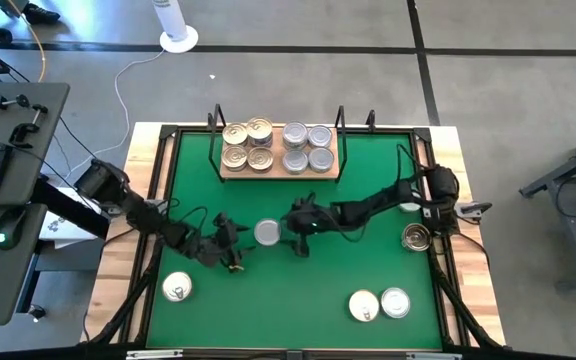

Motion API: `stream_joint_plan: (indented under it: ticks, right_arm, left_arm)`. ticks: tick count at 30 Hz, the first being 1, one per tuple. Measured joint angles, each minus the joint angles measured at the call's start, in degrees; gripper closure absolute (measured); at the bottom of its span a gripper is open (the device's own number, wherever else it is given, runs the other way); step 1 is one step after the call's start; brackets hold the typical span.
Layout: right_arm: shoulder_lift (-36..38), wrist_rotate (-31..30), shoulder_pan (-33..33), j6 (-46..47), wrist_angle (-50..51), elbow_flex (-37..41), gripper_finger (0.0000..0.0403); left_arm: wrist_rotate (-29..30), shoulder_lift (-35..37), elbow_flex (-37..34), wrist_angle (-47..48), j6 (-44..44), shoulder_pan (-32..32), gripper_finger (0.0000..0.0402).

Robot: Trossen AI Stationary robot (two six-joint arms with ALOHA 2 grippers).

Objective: Stack canned seafood by type on shelf
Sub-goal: Stack the green tuna can on top of the other green tuna can on the shelf

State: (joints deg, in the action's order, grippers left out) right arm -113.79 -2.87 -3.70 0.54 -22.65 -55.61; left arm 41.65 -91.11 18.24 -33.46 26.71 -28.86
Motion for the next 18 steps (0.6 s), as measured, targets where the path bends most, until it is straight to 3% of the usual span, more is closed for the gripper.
stream_joint_plan:
  ticks: [3, 7, 13, 18]
  right_arm:
    - [-1.61, 0.47, 1.06, -2.34, 6.35, -4.99, 0.0018]
    - [-5.08, 6.39, 1.66, -7.65, 6.90, -8.79, 0.0006]
    - [-8.65, 8.40, 2.01, -9.84, -1.02, -10.05, 0.0004]
    - [-10.61, 12.70, 2.91, -9.05, -5.60, -9.84, 0.0004]
  left_arm:
    - [-2.36, 0.00, 0.00, 0.06, -1.62, 1.98, 0.0119]
    - [-4.49, 0.00, -0.09, 0.48, -2.15, 3.90, 0.0119]
    - [-7.23, 0.00, -0.24, -0.32, -6.10, 5.78, 0.0124]
    - [-9.74, 0.04, -0.44, -0.86, -7.19, 7.32, 0.0155]
